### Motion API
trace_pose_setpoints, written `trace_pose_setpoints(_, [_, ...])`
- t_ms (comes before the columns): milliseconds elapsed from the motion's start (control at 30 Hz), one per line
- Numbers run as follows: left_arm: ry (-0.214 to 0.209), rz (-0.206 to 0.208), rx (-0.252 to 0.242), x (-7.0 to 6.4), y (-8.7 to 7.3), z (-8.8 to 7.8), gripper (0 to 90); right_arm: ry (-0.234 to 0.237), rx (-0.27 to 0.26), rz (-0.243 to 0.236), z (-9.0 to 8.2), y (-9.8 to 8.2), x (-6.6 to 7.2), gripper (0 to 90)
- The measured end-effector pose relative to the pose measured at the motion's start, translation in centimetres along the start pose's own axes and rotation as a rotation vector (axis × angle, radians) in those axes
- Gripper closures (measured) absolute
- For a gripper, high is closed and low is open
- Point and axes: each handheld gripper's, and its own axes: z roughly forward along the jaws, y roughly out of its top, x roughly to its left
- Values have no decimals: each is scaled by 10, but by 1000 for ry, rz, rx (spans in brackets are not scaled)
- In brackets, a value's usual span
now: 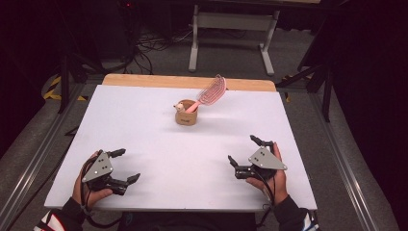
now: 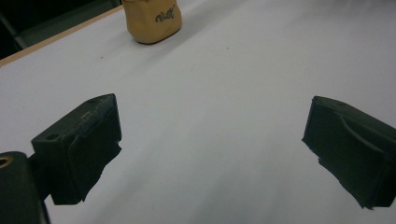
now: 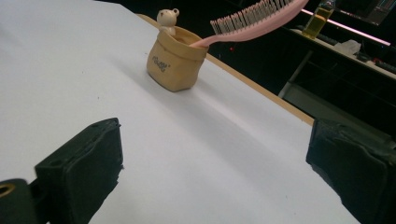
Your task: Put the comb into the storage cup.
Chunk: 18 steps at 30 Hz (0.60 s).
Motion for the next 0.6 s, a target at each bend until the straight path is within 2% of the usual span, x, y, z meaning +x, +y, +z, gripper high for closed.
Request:
trace_pose_setpoints(167, [-1, 0, 1, 0, 0, 1, 51, -16, 25, 2, -7, -12, -4, 41])
trace_pose_setpoints(267, [-2, -1, 3, 0, 0, 1, 51, -16, 35, 27, -12, -19, -8, 39])
trace_pose_setpoints(367, [-1, -1, 4, 0, 0, 2, 51, -29, 60, 22, -15, -26, -9, 39])
trace_pose_setpoints(600, [5, -6, -4, 1, 2, 2, 51, -49, 90, 51, -27, -41, -13, 39])
